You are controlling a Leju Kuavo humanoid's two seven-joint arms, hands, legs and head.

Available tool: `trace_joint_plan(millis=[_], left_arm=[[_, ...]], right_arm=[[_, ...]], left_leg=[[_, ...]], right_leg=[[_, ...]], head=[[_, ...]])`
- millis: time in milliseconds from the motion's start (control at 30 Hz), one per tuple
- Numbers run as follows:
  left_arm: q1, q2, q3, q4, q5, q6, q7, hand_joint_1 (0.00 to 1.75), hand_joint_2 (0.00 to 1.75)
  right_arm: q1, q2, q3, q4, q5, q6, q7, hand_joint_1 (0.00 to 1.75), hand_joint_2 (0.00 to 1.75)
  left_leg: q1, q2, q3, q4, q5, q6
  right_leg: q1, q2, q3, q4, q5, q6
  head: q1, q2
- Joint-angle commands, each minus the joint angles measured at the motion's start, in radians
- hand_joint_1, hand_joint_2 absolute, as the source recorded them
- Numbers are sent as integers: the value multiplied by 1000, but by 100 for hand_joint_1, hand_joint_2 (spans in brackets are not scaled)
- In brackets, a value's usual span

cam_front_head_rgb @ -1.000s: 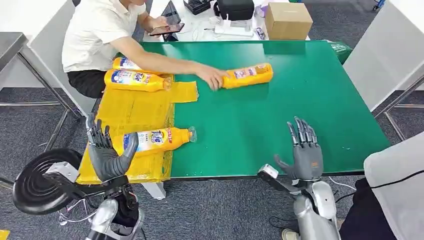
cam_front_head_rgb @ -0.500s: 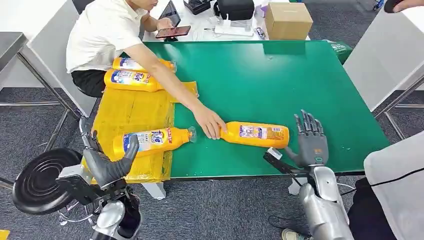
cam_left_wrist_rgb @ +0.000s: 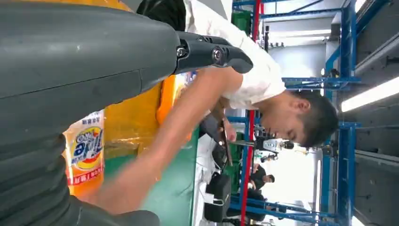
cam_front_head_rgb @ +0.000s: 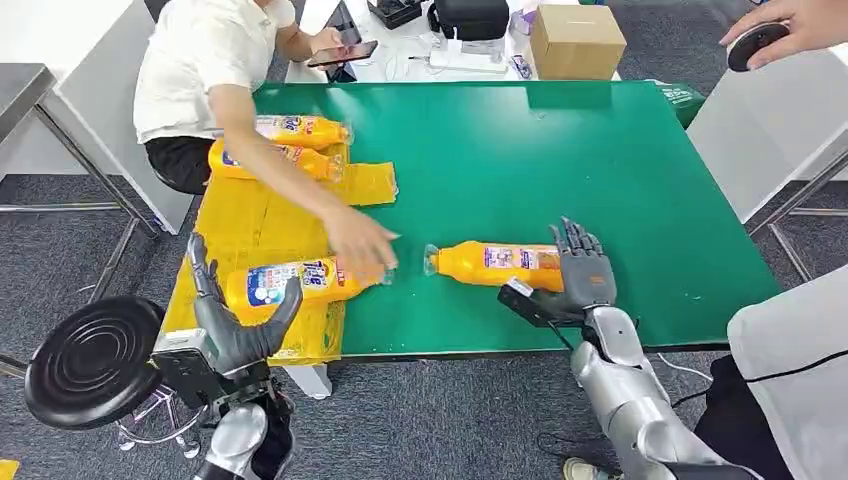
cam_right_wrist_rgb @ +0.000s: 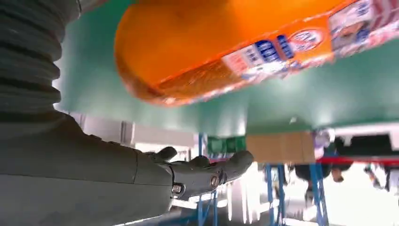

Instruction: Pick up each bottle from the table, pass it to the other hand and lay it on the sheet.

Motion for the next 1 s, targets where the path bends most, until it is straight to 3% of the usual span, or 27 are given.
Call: trace_joint_plan(millis=[33,200,367,533,567,600,800,1000], left_arm=[[-77,3,-52,119,1,-13,8,0,175],[-75,6,-55,118,4,-16,12,0,175],[-77,7,-67,127,18,-41,40,0,175],[-86,4,-75,138,15,-50,47,0,175],[-88,3,-76,139,14,-50,49,0,175],[-90,3,-76,140,12,-50,52,0,175],[-87,1,-85,143,19,-84,94,0,175],[-89,-3,-84,153,21,-93,96,0,175]], right_arm=[[-101,57,75,192,-12,58,13,0,175],[-101,49,85,197,-9,73,21,0,175],[-125,23,128,219,40,183,192,0,175],[-139,14,122,230,20,312,233,0,175],[-142,12,124,237,23,346,255,77,175],[-143,9,118,242,14,383,265,171,175],[-153,-12,165,242,72,499,399,175,175],[-159,-13,153,241,58,508,399,175,175]], left_leg=[[1,2,2,0,0,-2],[1,2,3,0,-1,-2],[0,1,1,0,0,-1],[0,-1,3,0,0,-1],[0,-1,3,0,0,-1],[1,-1,4,0,0,-1],[1,-2,7,-1,1,-1],[1,-3,9,-1,1,-1]], right_leg=[[1,1,2,-1,0,-2],[1,0,2,0,0,-2],[0,0,1,0,0,-1],[0,-2,3,-1,0,-2],[0,-1,2,0,0,-1],[1,-2,4,-1,0,-2],[1,-3,7,-3,0,-2],[1,-4,9,-3,0,-2]], head=[[0,0],[0,0],[0,0],[0,0],[0,0],[0,0],[0,0],[0,0]])
